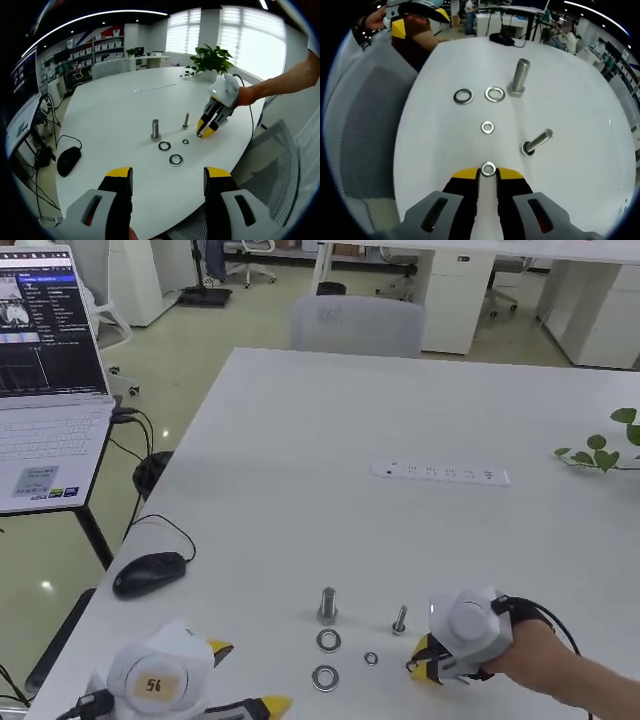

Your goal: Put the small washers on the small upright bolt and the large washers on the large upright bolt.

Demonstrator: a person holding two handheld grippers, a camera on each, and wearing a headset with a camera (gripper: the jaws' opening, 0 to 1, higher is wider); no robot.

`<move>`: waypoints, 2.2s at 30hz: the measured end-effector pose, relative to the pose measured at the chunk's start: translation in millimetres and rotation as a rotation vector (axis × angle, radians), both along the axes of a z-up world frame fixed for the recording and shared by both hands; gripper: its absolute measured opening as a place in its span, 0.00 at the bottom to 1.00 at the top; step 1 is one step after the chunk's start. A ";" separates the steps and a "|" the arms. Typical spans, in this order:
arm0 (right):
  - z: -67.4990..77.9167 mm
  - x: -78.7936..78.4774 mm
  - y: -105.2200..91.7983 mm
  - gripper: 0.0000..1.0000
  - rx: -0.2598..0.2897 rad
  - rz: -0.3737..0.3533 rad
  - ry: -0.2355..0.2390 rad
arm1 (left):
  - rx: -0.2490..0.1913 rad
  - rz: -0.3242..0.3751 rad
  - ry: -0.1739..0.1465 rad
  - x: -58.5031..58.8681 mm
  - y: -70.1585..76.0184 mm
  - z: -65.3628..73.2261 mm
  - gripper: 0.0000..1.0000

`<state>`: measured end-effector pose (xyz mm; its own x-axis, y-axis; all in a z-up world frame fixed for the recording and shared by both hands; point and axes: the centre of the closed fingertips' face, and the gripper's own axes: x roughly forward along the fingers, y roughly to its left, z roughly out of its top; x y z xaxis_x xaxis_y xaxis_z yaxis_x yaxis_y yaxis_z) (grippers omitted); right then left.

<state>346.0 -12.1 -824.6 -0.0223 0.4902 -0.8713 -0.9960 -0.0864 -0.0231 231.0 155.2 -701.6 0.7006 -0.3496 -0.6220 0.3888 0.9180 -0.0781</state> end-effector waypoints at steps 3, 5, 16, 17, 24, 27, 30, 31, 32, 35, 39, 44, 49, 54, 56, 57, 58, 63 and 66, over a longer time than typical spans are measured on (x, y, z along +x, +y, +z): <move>0.4 1.3 0.0 0.14 0.023 -0.056 0.025 | 0.000 0.007 -0.001 -0.8 2.3 0.2 0.57; 1.1 1.2 -0.1 0.14 0.032 -0.070 0.028 | 0.001 0.011 0.001 -1.7 5.0 -0.5 0.57; 7.1 3.5 -2.4 0.14 0.036 -0.132 0.038 | -0.003 0.038 0.003 -3.5 14.0 -1.6 0.56; 9.3 5.1 -2.9 0.14 0.040 -0.140 0.036 | -0.003 0.036 0.004 -3.6 13.2 -2.0 0.56; 32.9 16.5 -5.2 0.14 0.072 -0.171 0.001 | -0.008 0.035 0.002 -3.1 12.0 -1.8 0.56; 45.5 25.0 -7.0 0.14 0.090 -0.183 -0.021 | -0.009 0.035 0.003 -3.5 12.3 -2.7 0.56; 61.2 35.4 -6.7 0.14 0.112 -0.195 -0.047 | -0.010 0.035 0.005 -3.9 12.6 -3.9 0.56; 64.7 38.1 -6.0 0.14 0.116 -0.197 -0.053 | -0.010 0.034 0.005 -4.1 12.5 -4.0 0.56; 69.4 42.3 -4.7 0.14 0.123 -0.199 -0.063 | -0.010 0.034 0.005 -4.1 12.6 -4.0 0.56; 81.5 50.2 0.9 0.14 0.141 -0.201 -0.082 | -0.011 0.035 0.005 -4.0 12.5 -3.8 0.56; 89.8 59.1 11.0 0.14 0.162 -0.201 -0.089 | -0.010 0.035 0.004 -3.4 12.1 -2.9 0.56; 86.0 58.6 20.9 0.14 0.157 -0.179 -0.084 | -0.010 0.035 0.002 -2.4 11.7 -1.9 0.56; 76.5 53.2 26.8 0.14 0.133 -0.148 -0.076 | -0.010 0.036 0.002 -1.8 12.0 -1.3 0.56; 72.4 51.6 30.0 0.14 0.123 -0.142 -0.064 | -0.009 0.034 0.002 -0.8 12.2 -1.5 0.56; 69.5 52.0 30.0 0.14 0.116 -0.139 -0.061 | -0.009 0.035 0.003 -0.8 12.4 -1.5 0.56; 68.2 52.4 29.7 0.14 0.111 -0.139 -0.061 | -0.009 0.034 0.003 -0.8 12.6 -1.8 0.56; 67.6 52.5 29.3 0.14 0.109 -0.138 -0.060 | -0.009 0.035 0.003 -0.9 12.8 -1.9 0.56; 65.1 52.1 28.7 0.14 0.100 -0.133 -0.056 | -0.009 0.039 0.006 -2.0 14.3 -3.0 0.56; 63.3 51.3 29.0 0.14 0.096 -0.129 -0.055 | -0.008 0.040 0.008 -2.3 14.7 -3.9 0.56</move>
<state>397.3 16.9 -761.3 0.0926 0.5672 -0.8184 -0.9957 0.0477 -0.0795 228.7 169.9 -705.6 0.7091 -0.3267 -0.6248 0.3512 0.9321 -0.0887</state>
